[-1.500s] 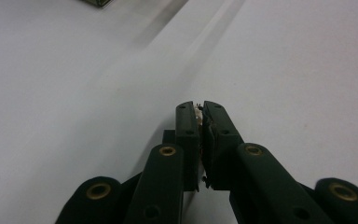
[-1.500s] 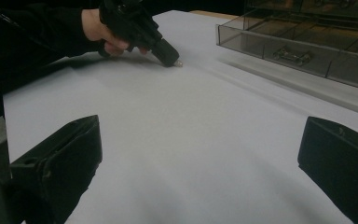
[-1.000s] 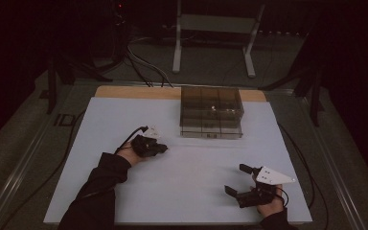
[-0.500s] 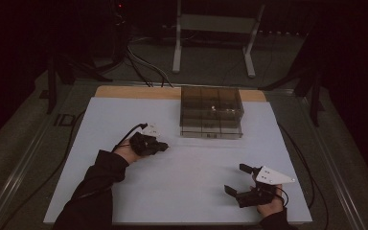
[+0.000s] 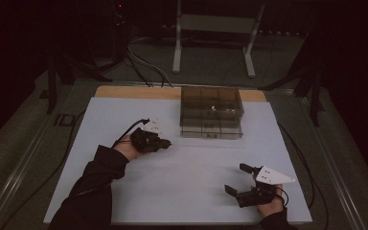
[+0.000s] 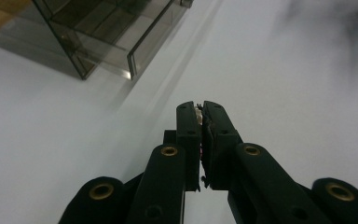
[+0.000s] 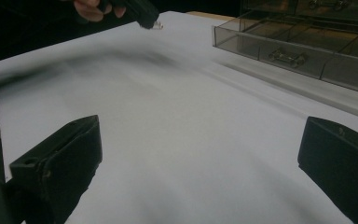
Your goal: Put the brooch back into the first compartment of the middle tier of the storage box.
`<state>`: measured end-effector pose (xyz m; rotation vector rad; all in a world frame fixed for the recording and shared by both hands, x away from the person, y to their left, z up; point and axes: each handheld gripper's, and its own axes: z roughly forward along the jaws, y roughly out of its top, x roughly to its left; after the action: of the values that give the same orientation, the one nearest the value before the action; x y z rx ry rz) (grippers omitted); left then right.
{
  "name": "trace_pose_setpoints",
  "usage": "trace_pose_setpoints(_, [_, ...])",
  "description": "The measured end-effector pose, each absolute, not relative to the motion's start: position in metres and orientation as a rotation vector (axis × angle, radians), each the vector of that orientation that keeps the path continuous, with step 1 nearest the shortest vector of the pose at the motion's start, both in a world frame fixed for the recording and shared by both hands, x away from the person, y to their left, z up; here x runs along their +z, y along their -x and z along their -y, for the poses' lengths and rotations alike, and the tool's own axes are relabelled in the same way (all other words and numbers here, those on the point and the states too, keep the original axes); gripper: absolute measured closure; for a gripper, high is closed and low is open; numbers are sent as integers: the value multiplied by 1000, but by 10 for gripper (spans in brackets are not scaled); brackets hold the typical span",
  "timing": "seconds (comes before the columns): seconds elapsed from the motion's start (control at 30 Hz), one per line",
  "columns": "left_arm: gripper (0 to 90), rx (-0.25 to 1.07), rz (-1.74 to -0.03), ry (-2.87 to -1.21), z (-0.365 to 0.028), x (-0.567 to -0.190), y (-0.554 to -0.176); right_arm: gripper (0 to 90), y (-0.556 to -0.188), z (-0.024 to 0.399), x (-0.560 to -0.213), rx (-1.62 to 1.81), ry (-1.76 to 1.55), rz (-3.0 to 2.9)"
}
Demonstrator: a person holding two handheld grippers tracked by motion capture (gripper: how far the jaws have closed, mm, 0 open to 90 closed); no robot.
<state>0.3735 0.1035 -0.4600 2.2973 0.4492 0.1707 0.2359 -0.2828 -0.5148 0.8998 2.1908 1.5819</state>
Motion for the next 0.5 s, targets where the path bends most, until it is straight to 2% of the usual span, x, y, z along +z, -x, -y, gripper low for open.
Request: trace_pose_setpoints(0.5, [874,154,-397,-2280,-93,-439,-376,0,-235,283,-514,1593,-899,-2187])
